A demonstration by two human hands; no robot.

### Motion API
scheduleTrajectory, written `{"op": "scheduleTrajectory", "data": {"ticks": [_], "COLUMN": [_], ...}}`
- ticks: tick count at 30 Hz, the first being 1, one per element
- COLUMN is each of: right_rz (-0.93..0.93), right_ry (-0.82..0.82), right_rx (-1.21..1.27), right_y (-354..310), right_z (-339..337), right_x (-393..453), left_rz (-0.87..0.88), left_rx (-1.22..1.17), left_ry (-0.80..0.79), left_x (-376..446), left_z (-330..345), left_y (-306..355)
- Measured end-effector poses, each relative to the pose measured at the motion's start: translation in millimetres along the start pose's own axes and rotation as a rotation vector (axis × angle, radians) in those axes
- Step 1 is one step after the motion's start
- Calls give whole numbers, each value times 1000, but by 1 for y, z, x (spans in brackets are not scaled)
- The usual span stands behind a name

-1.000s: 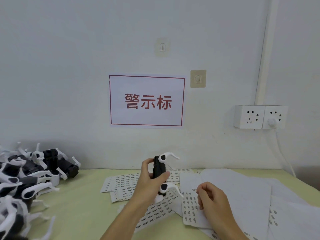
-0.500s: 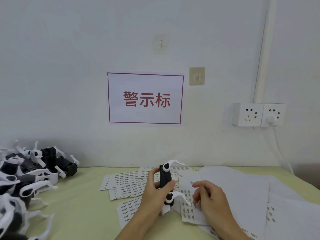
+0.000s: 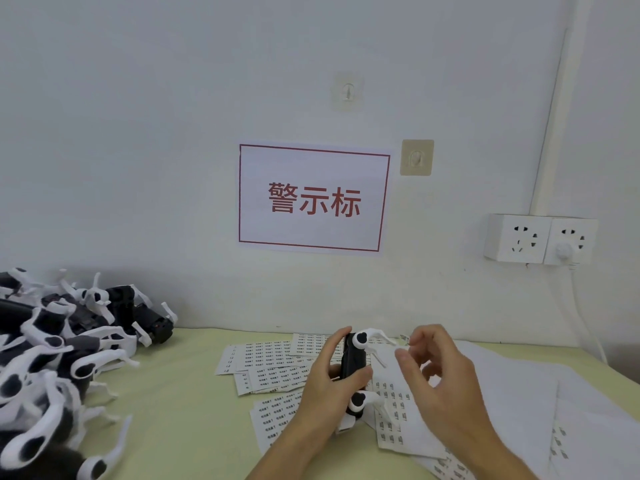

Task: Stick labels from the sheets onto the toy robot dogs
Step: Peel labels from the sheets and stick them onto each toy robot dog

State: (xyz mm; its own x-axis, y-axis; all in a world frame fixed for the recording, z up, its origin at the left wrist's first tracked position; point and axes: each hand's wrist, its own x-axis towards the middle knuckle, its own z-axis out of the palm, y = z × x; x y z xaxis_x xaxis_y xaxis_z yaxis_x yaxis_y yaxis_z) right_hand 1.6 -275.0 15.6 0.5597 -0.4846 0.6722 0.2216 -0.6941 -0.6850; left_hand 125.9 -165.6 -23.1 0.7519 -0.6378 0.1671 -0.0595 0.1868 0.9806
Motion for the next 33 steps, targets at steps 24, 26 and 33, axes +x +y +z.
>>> {"op": "scheduleTrajectory", "data": {"ticks": [24, 26, 33], "right_rz": [56, 57, 49], "right_ry": [-570, -586, -621], "right_rx": [-288, -309, -372], "right_y": [1, 2, 2], "right_z": [3, 1, 8], "right_x": [65, 65, 66], "left_rz": [-49, -44, -38], "left_rx": [-123, -136, -187], "left_ry": [-3, -5, -50], "left_x": [5, 4, 5], "left_z": [-6, -6, -6], "left_y": [1, 2, -1]}}
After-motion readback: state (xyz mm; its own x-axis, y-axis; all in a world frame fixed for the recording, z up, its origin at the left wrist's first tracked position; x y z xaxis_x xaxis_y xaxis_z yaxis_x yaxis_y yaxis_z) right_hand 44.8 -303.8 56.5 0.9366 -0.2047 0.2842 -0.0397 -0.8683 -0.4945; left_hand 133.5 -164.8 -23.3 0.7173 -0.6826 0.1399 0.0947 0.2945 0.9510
